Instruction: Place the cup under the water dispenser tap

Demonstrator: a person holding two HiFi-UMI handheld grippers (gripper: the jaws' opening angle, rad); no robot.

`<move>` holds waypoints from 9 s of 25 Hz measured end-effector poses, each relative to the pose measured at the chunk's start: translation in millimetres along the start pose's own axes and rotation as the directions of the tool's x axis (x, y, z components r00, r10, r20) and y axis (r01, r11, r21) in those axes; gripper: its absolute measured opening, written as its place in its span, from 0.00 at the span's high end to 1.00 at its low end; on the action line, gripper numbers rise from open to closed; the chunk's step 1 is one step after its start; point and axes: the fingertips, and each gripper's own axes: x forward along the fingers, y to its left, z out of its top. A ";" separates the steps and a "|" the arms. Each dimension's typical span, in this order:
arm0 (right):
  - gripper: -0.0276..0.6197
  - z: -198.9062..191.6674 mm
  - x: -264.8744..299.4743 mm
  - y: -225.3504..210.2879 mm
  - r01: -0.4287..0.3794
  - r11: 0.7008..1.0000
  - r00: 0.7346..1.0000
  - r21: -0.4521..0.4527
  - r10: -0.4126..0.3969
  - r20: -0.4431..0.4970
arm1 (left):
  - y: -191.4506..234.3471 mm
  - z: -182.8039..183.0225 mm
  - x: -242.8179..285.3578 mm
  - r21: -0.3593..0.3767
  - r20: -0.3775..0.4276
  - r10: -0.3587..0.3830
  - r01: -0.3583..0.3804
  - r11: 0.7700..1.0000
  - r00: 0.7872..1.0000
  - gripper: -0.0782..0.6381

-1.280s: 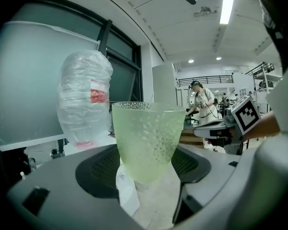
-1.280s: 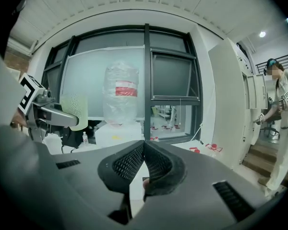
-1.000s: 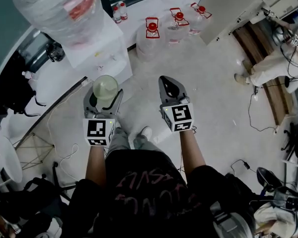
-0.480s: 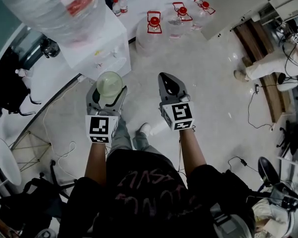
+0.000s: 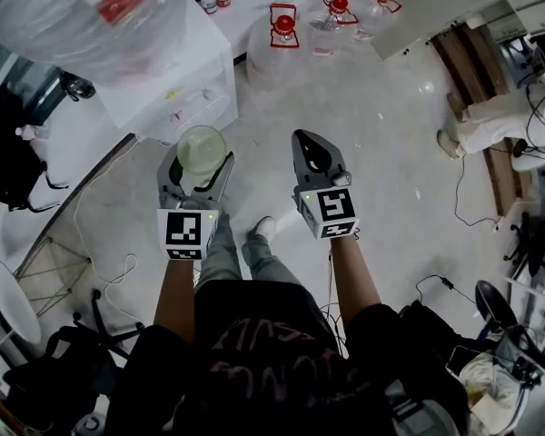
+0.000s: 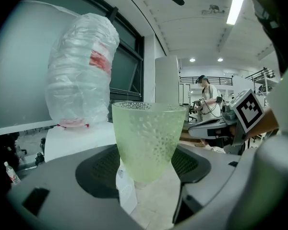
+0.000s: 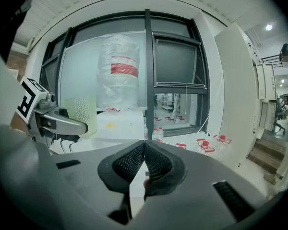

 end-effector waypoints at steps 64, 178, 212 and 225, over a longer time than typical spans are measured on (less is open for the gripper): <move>0.94 -326.1 201.7 -45.0 -0.055 0.998 0.989 0.027 0.058 -0.136 | 88.9 -329.2 248.5 -0.033 -0.100 0.199 -0.203 0.979 0.975 0.42; 0.94 -6.2 5.0 -7.7 0.010 0.997 1.000 0.072 -0.012 0.028 | 26.0 -19.3 14.9 -0.052 -0.058 0.211 -0.214 0.975 0.976 0.87; 0.94 89.0 -95.3 19.3 -0.061 0.998 0.991 -0.028 0.064 0.121 | 12.1 92.8 -97.1 -0.054 0.097 0.270 -0.266 0.963 0.958 0.87; 0.94 124.6 -114.7 18.6 -0.036 0.999 0.979 -0.034 0.042 0.199 | 10.6 131.9 -118.8 -0.045 0.169 0.258 -0.255 0.966 0.951 0.87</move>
